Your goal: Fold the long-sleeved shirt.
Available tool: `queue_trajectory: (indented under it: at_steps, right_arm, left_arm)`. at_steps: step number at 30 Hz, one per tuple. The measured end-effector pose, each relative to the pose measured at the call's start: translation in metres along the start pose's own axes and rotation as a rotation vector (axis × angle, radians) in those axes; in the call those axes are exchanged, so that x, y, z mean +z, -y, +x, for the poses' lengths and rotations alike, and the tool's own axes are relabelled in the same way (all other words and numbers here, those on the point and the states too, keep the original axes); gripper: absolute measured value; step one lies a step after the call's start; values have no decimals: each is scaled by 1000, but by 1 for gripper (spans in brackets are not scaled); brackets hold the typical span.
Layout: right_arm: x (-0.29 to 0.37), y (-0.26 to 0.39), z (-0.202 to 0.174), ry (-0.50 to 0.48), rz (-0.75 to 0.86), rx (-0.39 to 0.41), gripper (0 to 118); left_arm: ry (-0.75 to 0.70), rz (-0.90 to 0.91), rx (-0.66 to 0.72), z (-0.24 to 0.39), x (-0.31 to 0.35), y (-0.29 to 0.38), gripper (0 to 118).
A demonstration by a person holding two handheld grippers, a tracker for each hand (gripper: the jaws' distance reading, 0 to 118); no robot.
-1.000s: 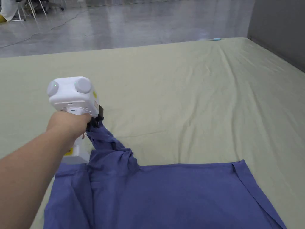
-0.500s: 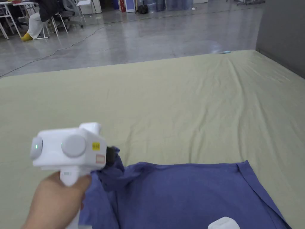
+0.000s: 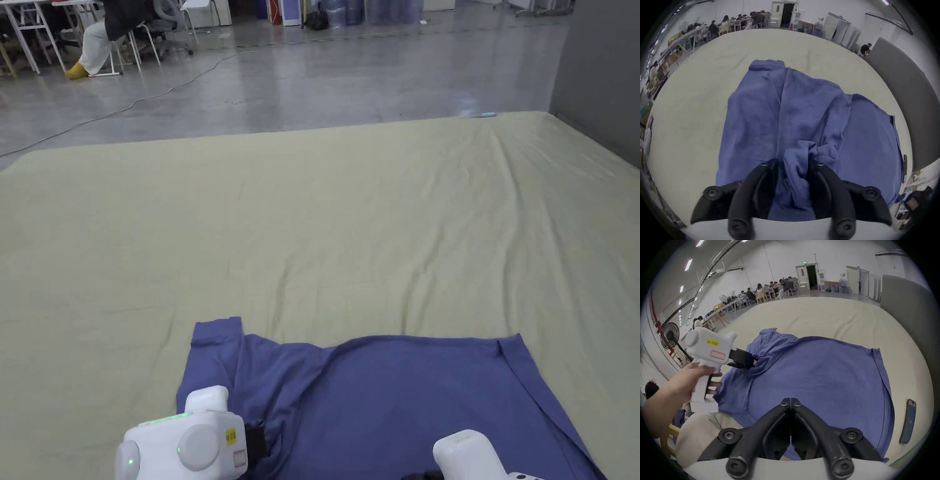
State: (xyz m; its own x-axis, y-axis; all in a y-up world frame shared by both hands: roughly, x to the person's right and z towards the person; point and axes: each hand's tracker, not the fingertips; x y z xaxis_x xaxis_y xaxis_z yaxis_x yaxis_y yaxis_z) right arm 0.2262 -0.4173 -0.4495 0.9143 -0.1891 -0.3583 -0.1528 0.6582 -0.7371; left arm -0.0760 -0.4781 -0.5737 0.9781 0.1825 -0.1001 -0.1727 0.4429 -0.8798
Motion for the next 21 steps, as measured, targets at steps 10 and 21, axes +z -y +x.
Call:
queue_trajectory:
  at_steps: [10,21]
  right_arm:
    - [7,-4,6,-5,35,-49,0]
    - [3,-3,9,9,21,-58,0]
  left_arm:
    - [69,89,30,-27,97,43,66]
    - [10,84,102,-41,51,-11,64]
